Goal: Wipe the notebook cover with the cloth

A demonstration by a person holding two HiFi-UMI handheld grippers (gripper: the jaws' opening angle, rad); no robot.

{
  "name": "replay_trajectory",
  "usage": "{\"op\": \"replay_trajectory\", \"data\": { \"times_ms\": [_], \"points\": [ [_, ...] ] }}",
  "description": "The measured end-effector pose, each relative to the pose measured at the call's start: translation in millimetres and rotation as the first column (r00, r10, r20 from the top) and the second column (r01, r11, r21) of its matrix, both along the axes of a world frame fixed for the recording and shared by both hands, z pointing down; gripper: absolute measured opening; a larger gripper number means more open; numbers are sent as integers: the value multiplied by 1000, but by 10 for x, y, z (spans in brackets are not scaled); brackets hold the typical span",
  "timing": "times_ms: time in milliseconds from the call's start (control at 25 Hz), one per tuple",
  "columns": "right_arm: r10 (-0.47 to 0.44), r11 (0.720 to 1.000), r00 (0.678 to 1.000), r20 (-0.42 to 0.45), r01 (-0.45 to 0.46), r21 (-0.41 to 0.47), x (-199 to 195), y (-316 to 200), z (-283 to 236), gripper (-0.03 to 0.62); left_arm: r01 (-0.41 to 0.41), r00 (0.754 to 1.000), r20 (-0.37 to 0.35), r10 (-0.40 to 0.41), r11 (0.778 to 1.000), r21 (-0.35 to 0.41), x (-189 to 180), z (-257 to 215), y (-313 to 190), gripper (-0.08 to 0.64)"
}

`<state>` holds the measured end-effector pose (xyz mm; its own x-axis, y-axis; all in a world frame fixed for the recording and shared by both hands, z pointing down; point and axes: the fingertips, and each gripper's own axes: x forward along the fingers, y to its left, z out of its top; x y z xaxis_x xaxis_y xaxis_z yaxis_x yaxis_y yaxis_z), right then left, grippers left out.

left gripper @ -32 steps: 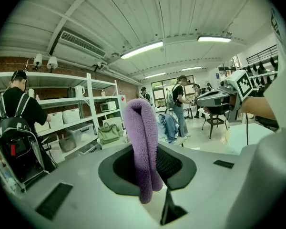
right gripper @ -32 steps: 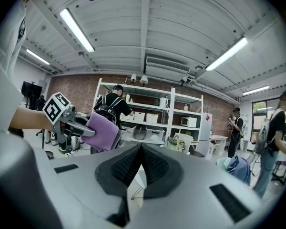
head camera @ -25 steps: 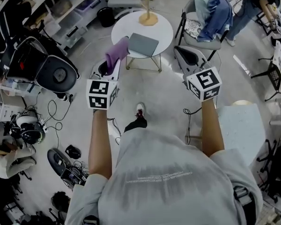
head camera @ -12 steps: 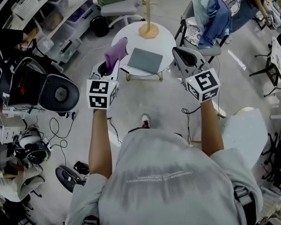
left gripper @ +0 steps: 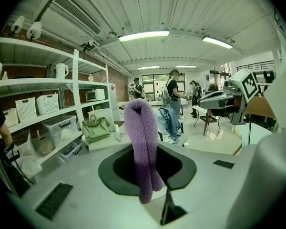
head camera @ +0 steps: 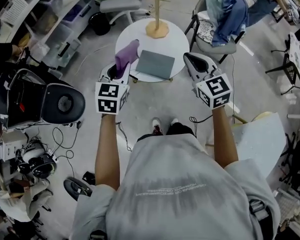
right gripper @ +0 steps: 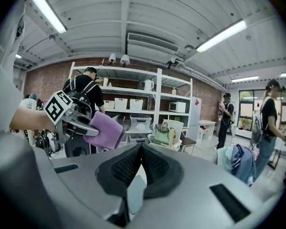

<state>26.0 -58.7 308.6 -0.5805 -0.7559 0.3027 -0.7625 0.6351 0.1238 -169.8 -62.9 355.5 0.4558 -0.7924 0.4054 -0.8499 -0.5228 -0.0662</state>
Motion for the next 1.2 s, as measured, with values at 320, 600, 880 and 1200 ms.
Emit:
{"op": "replay_trajectory", "data": {
  "times_ms": [320,600,880,1200],
  "points": [
    [-4,987,998,60,14,-162,116,-652,699,1,14,999,37,-10,994,-110,120,584,-471,74],
    [-3,959,991,131,40,-281,230,-1255,1229,2,80,991,123,-58,979,-185,69,984,-991,74],
    [-13,928,986,167,74,-365,222,-1582,1616,2,85,974,224,-36,973,-214,250,1284,-1453,75],
    [-18,904,993,120,67,-422,241,-1731,1877,2,56,973,232,14,955,-293,335,1865,-1785,77]
  ]
}}
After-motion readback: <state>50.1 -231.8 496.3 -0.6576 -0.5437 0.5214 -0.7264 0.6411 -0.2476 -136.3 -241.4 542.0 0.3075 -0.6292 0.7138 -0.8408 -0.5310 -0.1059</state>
